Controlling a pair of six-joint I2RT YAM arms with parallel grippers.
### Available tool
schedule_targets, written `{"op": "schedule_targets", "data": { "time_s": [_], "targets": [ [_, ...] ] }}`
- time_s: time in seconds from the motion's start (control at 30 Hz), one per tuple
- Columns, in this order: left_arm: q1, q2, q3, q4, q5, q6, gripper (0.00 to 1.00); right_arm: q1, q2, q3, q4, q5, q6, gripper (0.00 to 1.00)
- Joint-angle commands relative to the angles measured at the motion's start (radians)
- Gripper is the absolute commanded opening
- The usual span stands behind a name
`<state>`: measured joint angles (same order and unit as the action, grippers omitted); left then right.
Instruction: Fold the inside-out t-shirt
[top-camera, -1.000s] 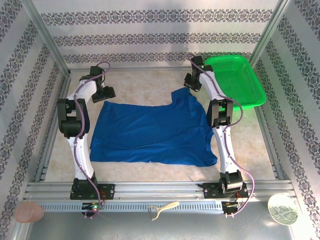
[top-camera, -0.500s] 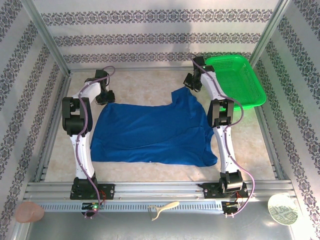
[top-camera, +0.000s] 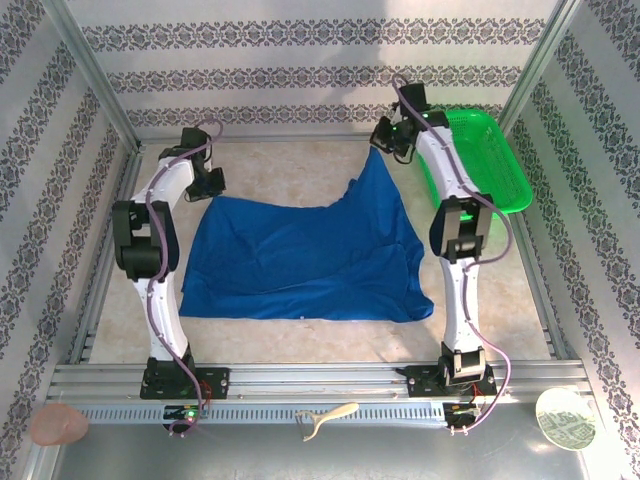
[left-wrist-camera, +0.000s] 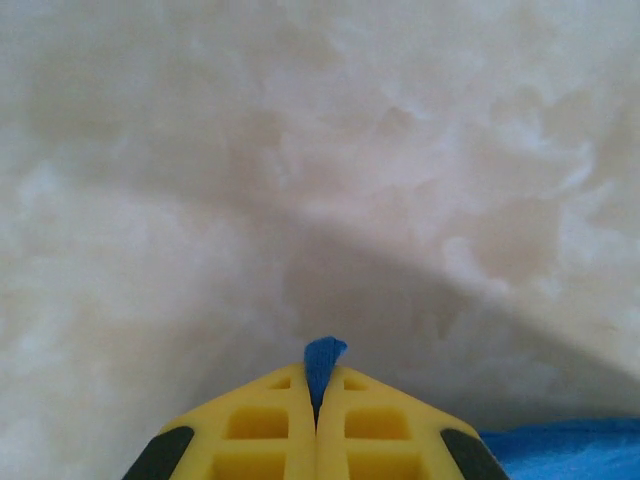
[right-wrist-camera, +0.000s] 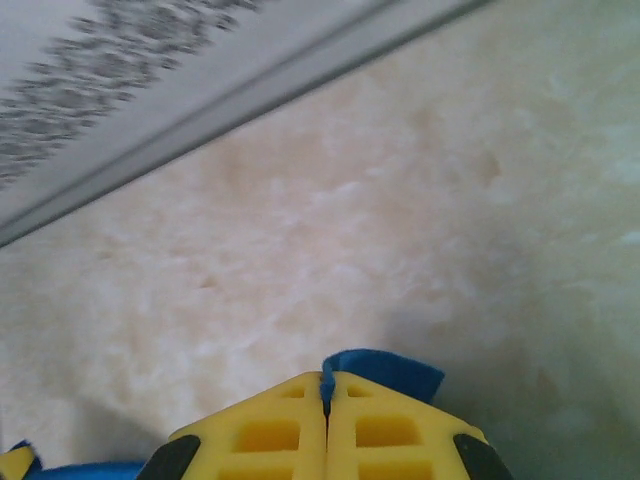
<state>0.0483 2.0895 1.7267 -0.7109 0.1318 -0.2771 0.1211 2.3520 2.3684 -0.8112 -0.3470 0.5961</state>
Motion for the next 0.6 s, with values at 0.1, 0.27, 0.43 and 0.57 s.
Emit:
{"op": "schedule_targets", "data": {
  "time_s": [0.1, 0.27, 0.43, 0.57],
  "targets": [
    [0.061, -0.162, -0.176, 0.045, 0.015, -0.064, 0.0, 0.013, -0.366, -0.456, 0.237, 0.017, 0.015, 0.0],
    [0.104, -0.23, -0.31, 0.089, 0.07, -0.111, 0.0, 0.017, -0.598, -0.805, 0.389, 0.032, 0.06, 0.0],
    [0.125, -0.325, -0.445, 0.15, 0.121, -0.165, 0.0, 0.028, -0.794, -1.084, 0.463, 0.06, 0.085, 0.0],
    [0.125, -0.366, -0.532, 0.177, 0.15, -0.199, 0.0, 0.035, -0.92, -1.241, 0.489, 0.086, 0.096, 0.0]
  ]
}}
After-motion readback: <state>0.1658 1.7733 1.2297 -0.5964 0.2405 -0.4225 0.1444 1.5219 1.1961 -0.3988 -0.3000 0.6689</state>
